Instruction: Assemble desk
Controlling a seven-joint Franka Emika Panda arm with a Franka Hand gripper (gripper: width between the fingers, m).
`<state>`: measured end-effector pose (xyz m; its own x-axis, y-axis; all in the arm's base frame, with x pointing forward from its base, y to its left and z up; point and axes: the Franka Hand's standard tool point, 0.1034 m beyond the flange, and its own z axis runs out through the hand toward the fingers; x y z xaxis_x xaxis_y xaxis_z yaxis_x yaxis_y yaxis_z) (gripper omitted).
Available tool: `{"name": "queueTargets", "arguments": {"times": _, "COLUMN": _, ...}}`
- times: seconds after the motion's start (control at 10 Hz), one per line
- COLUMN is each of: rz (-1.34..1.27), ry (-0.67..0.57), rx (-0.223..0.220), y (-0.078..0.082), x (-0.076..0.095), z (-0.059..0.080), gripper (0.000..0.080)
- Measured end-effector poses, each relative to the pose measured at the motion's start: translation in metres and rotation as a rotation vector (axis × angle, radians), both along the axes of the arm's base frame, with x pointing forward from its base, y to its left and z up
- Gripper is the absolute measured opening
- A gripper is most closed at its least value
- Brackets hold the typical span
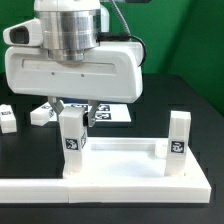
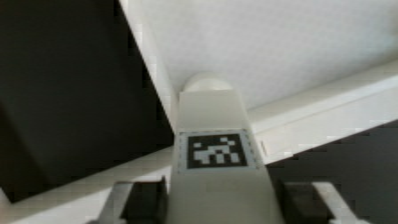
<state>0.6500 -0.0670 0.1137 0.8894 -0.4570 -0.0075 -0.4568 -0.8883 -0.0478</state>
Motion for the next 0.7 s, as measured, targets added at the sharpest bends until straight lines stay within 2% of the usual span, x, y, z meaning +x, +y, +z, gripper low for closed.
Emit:
{"name": "queueTargets", "arguments": {"times": 0.4, "rz": -0.565, "ry": 0.026, "rx": 0.005, "y": 0.01, "x": 0.001, "z": -0.001, "gripper": 0.0288}}
{"name": "queueTargets", "arguments": {"times": 0.6, "rz": -0.93, "ry": 0.039, "rx": 0.064, "y": 0.014, "x": 0.002, "z": -0.002, "gripper": 0.0288}}
{"name": "queueTargets", "arguments": {"times": 0.7, "rz": -1.02, "ry": 0.038, "rx": 0.097, "y": 0.014, "x": 0.001, "z": -0.002, "gripper": 0.029}}
